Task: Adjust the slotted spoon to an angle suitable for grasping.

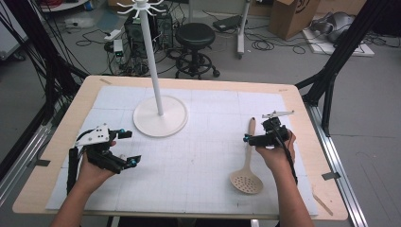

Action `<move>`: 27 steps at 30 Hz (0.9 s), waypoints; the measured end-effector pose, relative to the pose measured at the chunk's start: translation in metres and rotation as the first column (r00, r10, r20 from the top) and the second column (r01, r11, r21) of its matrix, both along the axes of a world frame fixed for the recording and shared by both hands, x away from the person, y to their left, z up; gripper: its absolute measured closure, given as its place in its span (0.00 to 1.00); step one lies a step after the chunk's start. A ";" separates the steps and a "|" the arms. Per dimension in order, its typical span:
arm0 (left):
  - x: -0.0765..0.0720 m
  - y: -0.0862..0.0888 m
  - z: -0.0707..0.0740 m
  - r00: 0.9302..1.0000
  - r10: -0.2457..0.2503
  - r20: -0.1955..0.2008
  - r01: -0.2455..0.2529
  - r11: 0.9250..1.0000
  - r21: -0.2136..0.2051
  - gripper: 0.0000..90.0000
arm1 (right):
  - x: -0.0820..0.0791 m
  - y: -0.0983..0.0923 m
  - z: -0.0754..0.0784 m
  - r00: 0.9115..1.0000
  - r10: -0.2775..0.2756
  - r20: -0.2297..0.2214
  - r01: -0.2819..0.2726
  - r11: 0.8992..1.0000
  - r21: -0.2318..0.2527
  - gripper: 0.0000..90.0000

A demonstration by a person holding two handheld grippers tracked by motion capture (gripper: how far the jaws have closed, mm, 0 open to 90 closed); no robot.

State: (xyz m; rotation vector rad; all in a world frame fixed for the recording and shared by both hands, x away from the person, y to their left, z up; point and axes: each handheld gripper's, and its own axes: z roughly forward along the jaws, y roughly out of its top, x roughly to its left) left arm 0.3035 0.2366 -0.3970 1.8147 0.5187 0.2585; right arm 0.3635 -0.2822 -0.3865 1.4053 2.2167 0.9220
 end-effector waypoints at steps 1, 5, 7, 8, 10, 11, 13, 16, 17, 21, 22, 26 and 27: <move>0.000 0.000 0.000 1.000 0.000 -0.001 0.000 1.000 0.001 0.02 | 0.001 0.000 0.000 1.000 -0.001 -0.015 0.000 1.000 -0.003 0.18; 0.000 -0.002 -0.001 1.000 -0.006 -0.003 0.006 1.000 0.015 0.02 | 0.006 -0.001 -0.006 0.998 -0.021 -0.052 0.020 0.999 -0.025 0.20; 0.000 -0.002 -0.001 1.000 -0.007 -0.004 0.008 1.000 0.017 0.02 | 0.009 -0.001 -0.012 0.994 -0.033 -0.100 0.030 0.999 -0.026 0.27; 0.000 -0.002 -0.001 1.000 -0.007 -0.004 0.007 1.000 0.016 0.02 | 0.009 -0.001 -0.012 0.994 -0.033 -0.100 0.030 0.999 -0.026 0.27; 0.000 -0.002 -0.001 1.000 -0.005 -0.004 0.005 1.000 0.018 0.02 | 0.009 0.001 -0.013 0.993 -0.035 -0.114 0.032 0.999 -0.033 0.31; 0.000 -0.002 -0.001 1.000 -0.005 -0.004 0.005 1.000 0.019 0.02 | 0.011 0.003 -0.017 0.990 -0.037 -0.133 0.032 0.999 -0.039 0.35; 0.000 -0.002 -0.002 1.000 -0.005 -0.005 0.005 1.000 0.023 0.02 | 0.012 0.004 -0.018 0.989 -0.040 -0.143 0.035 0.999 -0.040 0.38; 0.000 -0.003 -0.002 1.000 -0.008 -0.005 0.008 1.000 0.028 0.02 | 0.013 0.006 -0.022 0.984 -0.054 -0.171 0.049 0.998 -0.036 0.44; 0.000 -0.003 -0.002 1.000 -0.008 -0.004 0.008 1.000 0.029 0.02 | 0.014 0.007 -0.023 0.982 -0.056 -0.182 0.050 0.998 -0.038 0.45; 0.001 -0.003 -0.003 1.000 -0.007 -0.008 0.007 0.999 0.031 0.02 | 0.014 0.011 -0.027 0.977 -0.064 -0.203 0.053 0.997 -0.058 0.50; 0.001 -0.003 -0.003 1.000 -0.006 -0.009 0.006 0.999 0.033 0.02 | 0.014 0.013 -0.029 0.975 -0.071 -0.210 0.059 0.996 -0.066 0.51; 0.000 -0.004 -0.002 1.000 -0.008 -0.006 0.008 0.999 0.034 0.02 | 0.014 0.020 -0.034 0.971 -0.091 -0.222 0.063 0.989 -0.130 0.56; 0.000 -0.004 -0.002 1.000 -0.008 -0.006 0.008 0.999 0.037 0.02 | 0.014 0.020 -0.034 0.971 -0.091 -0.222 0.063 0.989 -0.130 0.56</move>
